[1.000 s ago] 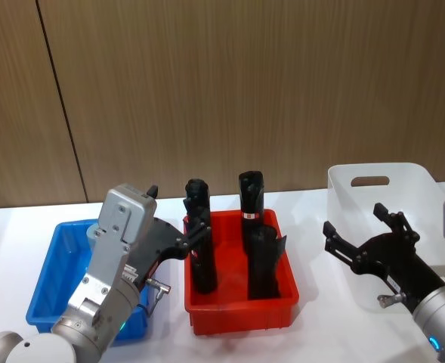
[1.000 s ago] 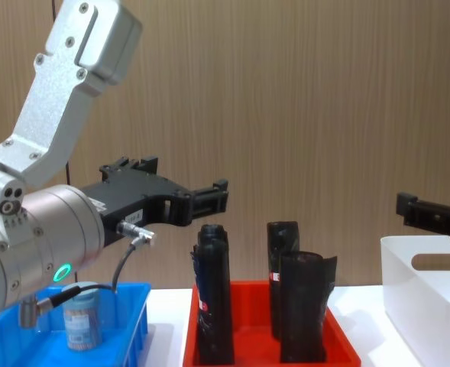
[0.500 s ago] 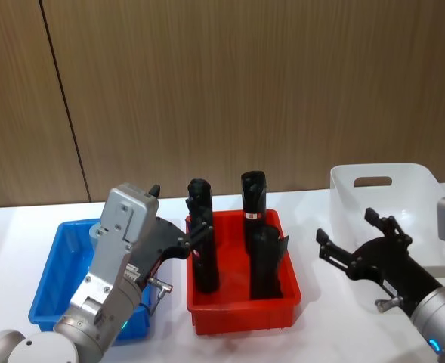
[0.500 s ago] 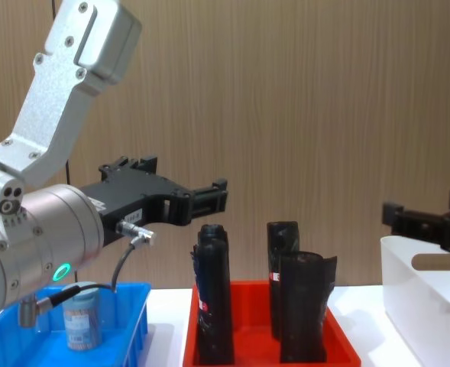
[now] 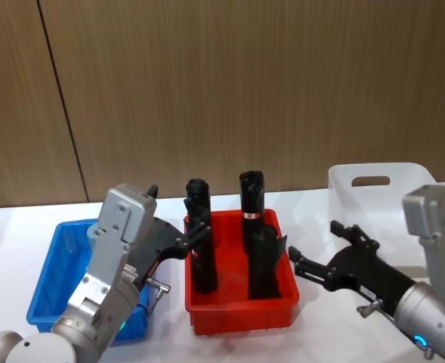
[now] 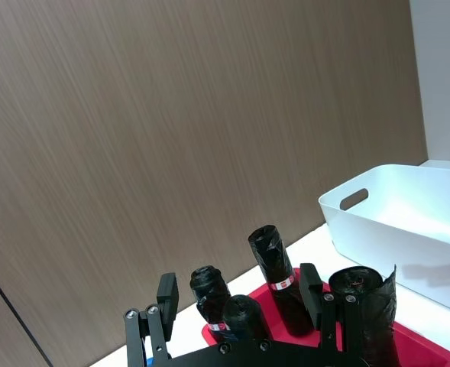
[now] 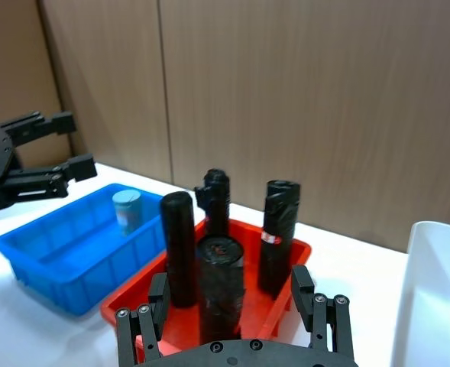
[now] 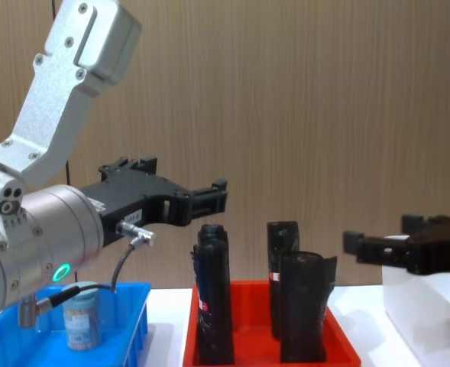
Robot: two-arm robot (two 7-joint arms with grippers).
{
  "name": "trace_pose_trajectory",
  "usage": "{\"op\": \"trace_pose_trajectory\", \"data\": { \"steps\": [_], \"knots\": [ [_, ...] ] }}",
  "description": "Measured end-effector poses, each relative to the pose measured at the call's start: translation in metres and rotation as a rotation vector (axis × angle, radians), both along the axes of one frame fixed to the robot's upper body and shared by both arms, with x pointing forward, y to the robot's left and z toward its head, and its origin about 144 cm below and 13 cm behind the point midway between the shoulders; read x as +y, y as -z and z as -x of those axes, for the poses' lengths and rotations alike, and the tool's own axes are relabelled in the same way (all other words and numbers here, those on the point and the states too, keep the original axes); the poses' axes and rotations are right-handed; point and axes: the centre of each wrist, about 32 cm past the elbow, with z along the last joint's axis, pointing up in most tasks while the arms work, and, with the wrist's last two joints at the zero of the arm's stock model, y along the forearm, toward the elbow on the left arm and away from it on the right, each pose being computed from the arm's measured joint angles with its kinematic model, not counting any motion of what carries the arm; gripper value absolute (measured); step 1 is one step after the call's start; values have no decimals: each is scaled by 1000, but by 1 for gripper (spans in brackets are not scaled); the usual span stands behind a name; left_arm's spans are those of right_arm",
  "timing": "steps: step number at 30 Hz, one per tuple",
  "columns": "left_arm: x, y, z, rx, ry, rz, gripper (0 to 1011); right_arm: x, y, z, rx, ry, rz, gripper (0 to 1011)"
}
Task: Pick the cotton swabs from the blue box and place them into the white box.
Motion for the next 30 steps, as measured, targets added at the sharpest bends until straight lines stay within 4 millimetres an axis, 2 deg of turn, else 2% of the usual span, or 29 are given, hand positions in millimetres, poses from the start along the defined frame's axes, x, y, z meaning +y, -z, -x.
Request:
{"op": "trace_pose_trajectory", "data": {
  "steps": [13, 30],
  "knots": [
    [0, 0, 0, 0, 0, 0, 1004, 8, 3, -32, 76, -87, 42, 1002],
    [0, 0, 0, 0, 0, 0, 1004, 20, 14, -70, 144, -119, 84, 1002]
  ]
}}
